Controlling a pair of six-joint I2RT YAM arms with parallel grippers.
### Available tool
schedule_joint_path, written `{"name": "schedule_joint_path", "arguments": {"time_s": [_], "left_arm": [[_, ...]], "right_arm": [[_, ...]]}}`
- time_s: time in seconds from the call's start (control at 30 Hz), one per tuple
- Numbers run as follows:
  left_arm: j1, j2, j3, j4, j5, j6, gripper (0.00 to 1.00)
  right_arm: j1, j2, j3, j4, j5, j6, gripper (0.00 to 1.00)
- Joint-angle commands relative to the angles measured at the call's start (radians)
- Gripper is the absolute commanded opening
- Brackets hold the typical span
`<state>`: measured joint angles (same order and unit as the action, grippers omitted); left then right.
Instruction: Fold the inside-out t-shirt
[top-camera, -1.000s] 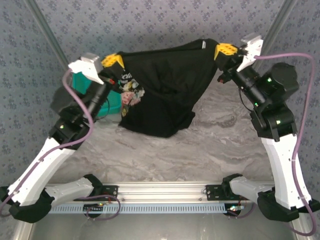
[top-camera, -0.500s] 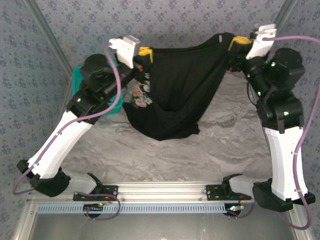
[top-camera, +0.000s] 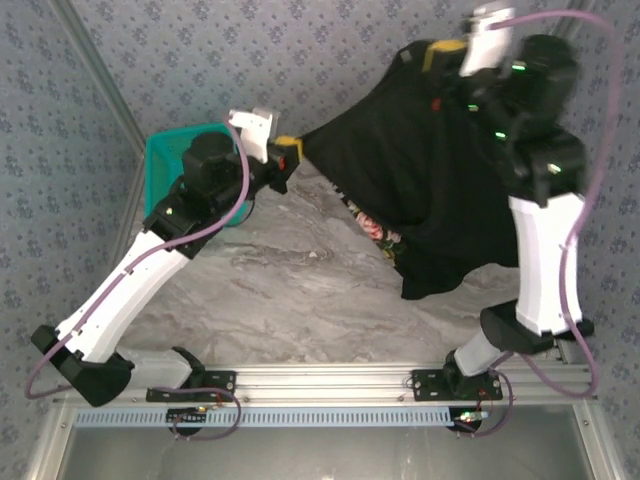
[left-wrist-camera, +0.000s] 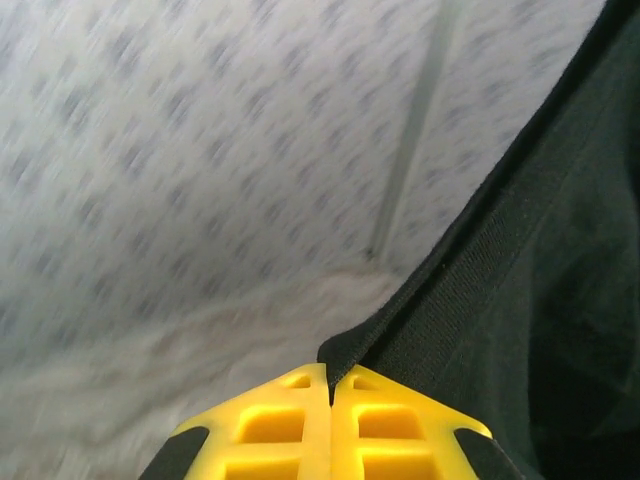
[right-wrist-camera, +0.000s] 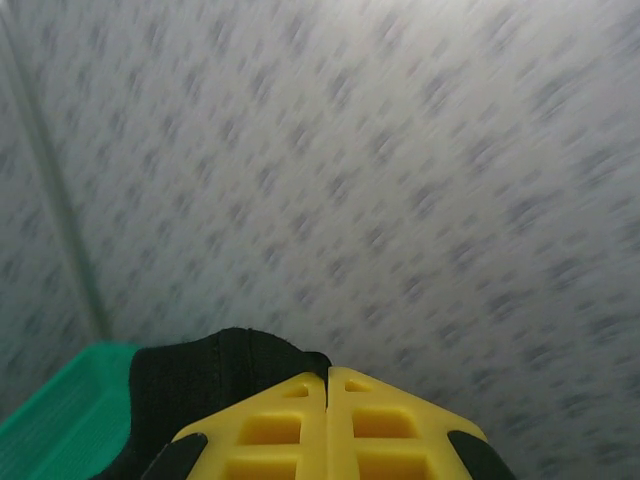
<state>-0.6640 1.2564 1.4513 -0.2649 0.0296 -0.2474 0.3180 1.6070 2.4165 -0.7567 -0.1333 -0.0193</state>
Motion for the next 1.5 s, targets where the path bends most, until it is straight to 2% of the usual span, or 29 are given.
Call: {"name": "schedule_joint_path", "arguments": {"time_s": [0.0, 0.1, 0.17, 0.23, 0.4, 0.47, 0.5, 0.57, 0.67, 0.77, 0.97, 1.07, 1.2, 1.33, 1.47], "left_arm": [[0.056, -0.065, -0.262, -0.057, -0.077, -0.151, 0.00], [0.092, -0.177, -0.553, -0.061, -0.092, -0.247, 0.00], [0.099, -0.240, -0.711, -0.061, -0.077, -0.304, 0.01], [0.099, -0.287, -0.814, -0.068, -0.058, -0.334, 0.09], [0.102, -0.360, -0.837, -0.136, -0.176, -0.318, 0.38], [0.102, -0.348, -0.805, -0.123, -0.207, -0.295, 0.52], [0.102, -0.324, -0.779, -0.115, -0.224, -0.292, 0.56], [0.101, -0.268, -0.739, -0.067, -0.184, -0.266, 0.60], [0.101, -0.140, -0.683, 0.012, -0.064, -0.236, 0.60], [0.102, -0.016, -0.638, 0.059, 0.011, -0.207, 0.63], [0.103, 0.168, -0.564, 0.044, 0.049, -0.113, 0.70], [0.103, 0.245, -0.551, 0.039, 0.059, -0.081, 0.71], [0.103, 0.324, -0.519, 0.036, 0.099, -0.050, 0.71], [0.103, 0.392, -0.490, 0.024, 0.108, -0.043, 0.61], [0.104, 0.400, -0.501, 0.014, 0.136, -0.040, 0.41]], "right_arm": [[0.107, 0.100, -0.145, -0.077, -0.089, -0.025, 0.00], [0.178, 0.146, -0.366, -0.008, -0.171, 0.003, 0.00], [0.211, 0.202, -0.456, 0.023, -0.235, 0.015, 0.00], [0.240, 0.276, -0.479, 0.014, -0.274, -0.009, 0.00], [0.271, 0.459, -0.407, -0.028, -0.331, -0.030, 0.00], [0.271, 0.521, -0.330, -0.081, -0.292, -0.036, 0.07], [0.267, 0.543, -0.295, -0.101, -0.254, -0.030, 0.10], [0.260, 0.565, -0.245, -0.134, -0.174, -0.024, 0.20], [0.249, 0.552, -0.222, -0.177, -0.052, -0.026, 0.31], [0.241, 0.469, -0.321, -0.159, -0.023, -0.027, 0.39], [0.263, 0.197, -0.781, -0.044, -0.117, 0.040, 0.45], [0.297, 0.089, -1.017, 0.010, -0.113, 0.109, 0.48], [0.356, 0.004, -1.213, 0.075, -0.108, 0.206, 0.51], [0.417, 0.000, -1.348, 0.148, -0.097, 0.271, 0.54], [0.443, 0.053, -1.370, 0.201, -0.065, 0.279, 0.58]]}}
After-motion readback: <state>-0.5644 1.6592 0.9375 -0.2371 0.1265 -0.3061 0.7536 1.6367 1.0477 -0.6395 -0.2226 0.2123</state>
